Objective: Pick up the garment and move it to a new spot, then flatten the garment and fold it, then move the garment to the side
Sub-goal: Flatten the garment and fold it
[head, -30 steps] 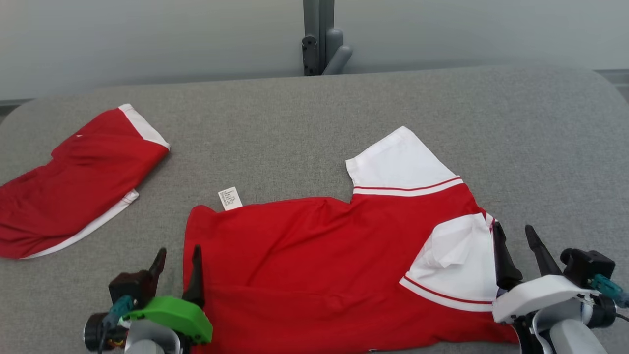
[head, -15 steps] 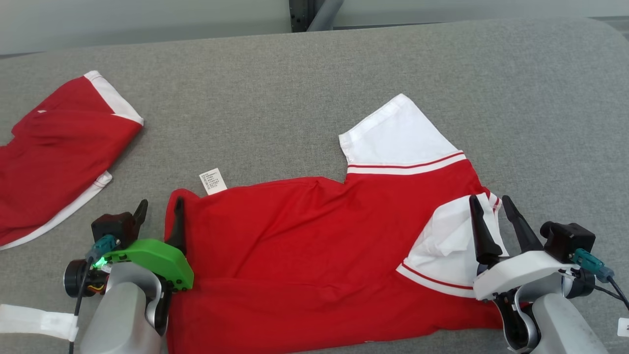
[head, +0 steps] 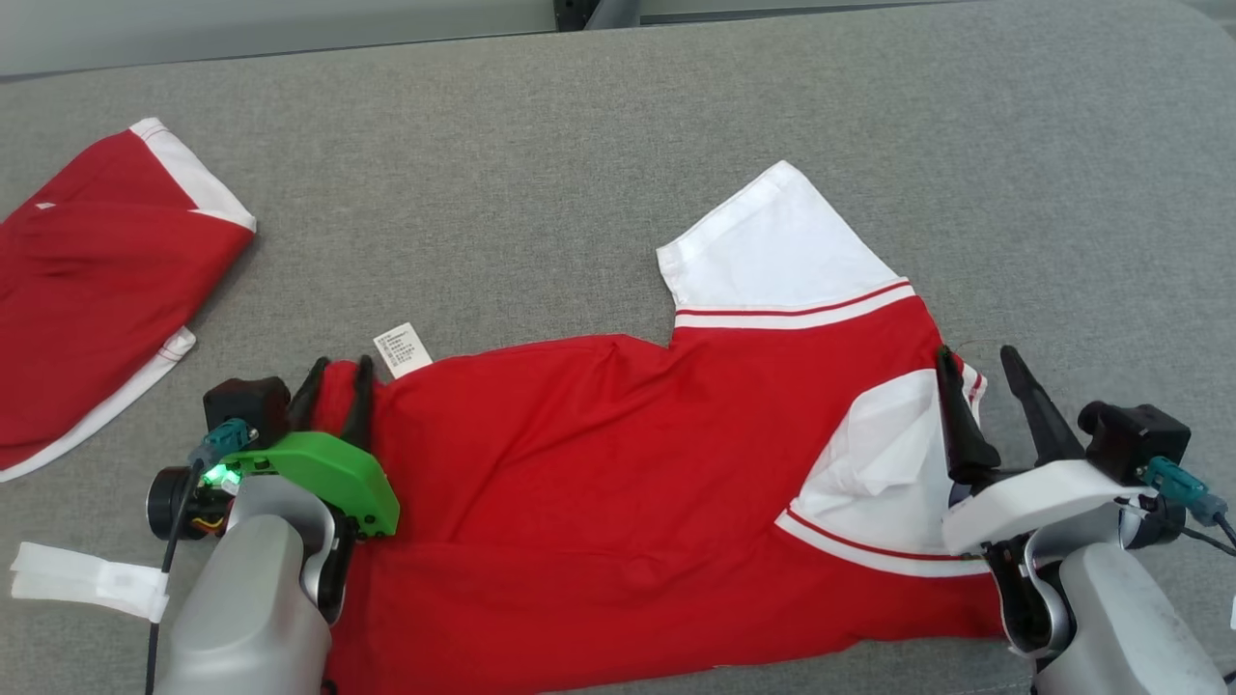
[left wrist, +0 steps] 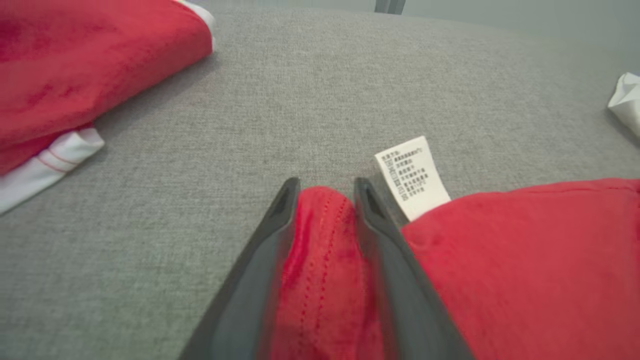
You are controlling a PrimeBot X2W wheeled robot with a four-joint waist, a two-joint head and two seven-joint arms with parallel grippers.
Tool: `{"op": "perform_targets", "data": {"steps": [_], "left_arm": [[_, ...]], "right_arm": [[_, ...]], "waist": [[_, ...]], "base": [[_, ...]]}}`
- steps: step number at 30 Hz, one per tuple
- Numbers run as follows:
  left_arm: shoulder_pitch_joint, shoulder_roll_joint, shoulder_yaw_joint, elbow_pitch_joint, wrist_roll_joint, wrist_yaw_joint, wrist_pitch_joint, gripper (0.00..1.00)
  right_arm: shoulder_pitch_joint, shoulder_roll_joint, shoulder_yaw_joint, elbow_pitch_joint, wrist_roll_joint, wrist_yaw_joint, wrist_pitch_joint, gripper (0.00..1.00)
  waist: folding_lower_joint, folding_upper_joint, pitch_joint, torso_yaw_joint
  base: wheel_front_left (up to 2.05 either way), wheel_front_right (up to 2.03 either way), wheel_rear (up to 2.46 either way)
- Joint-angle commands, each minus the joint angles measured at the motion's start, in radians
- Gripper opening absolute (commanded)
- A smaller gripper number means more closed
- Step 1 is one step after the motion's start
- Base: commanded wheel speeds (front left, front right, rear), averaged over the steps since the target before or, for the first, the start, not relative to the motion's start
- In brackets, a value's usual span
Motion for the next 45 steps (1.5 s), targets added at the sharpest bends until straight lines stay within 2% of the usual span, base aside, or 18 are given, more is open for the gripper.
{"op": "perform_targets", "data": {"steps": [1, 9, 13, 18, 29, 35, 36, 37, 45], "left_arm": [[-0.009, 0.011, -0.001, -0.017, -0.008, -0.003, 0.0, 0.0], [0.029, -0.015, -0.006, -0.081, -0.017, -0.003, 0.0, 0.0], [0.027, -0.017, 0.003, -0.149, -0.011, -0.003, 0.0, 0.0], [0.043, -0.024, 0.016, -0.219, 0.012, -0.003, 0.0, 0.0], [-0.037, -0.053, -0.014, -0.26, 0.006, -0.003, 0.0, 0.0], [-0.055, -0.059, -0.032, -0.265, -0.01, -0.003, 0.0, 0.0], [-0.055, -0.059, -0.033, -0.265, -0.012, -0.003, 0.0, 0.0], [-0.055, -0.06, -0.033, -0.266, -0.012, -0.003, 0.0, 0.0], [-0.071, -0.06, -0.018, -0.277, -0.013, -0.003, 0.0, 0.0]], "right_arm": [[-0.022, -0.01, -0.001, -0.008, 0.009, -0.001, -0.003, 1.0], [-0.184, -0.095, 0.047, 0.028, 0.027, -0.001, -0.003, 1.0], [-0.25, -0.108, 0.059, 0.053, 0.053, -0.001, -0.003, 1.0], [-0.33, -0.119, 0.125, 0.117, 0.074, -0.001, 0.025, 1.0], [-0.655, -0.183, 0.266, 0.381, 0.09, -0.001, 0.323, 1.0], [-0.727, -0.195, 0.349, 0.494, 0.105, 0.0, 0.471, 0.98], [-0.732, -0.202, 0.358, 0.509, 0.102, 0.0, 0.48, 0.47], [-0.736, -0.207, 0.362, 0.52, 0.097, -0.001, 0.476, 0.0], [-0.819, -0.222, 0.321, 0.583, 0.034, -0.001, 0.298, 0.0]], "waist": [[0.0, 0.0073, 0.003, 0.007], [0.0, 0.0073, 0.019, 0.067], [0.0, 0.0073, 0.029, 0.091], [0.0, 0.0073, 0.048, 0.105], [0.0, 0.0073, 0.162, 0.183], [0.0, 0.0073, 0.184, 0.212], [0.0, 0.0073, 0.184, 0.213], [0.0, 0.0073, 0.185, 0.214], [0.0, 0.0073, 0.186, 0.203]], "base": [[0.0, 0.0, 0.0], [0.0, 0.0, 0.0], [0.0, 0.0, 0.0], [0.0, 0.0, 0.0], [0.0, 0.0, 0.0], [0.0, 0.0, 0.0], [0.0, 0.0, 0.0], [0.0, 0.0, 0.0], [0.0, 0.0, 0.0]]}}
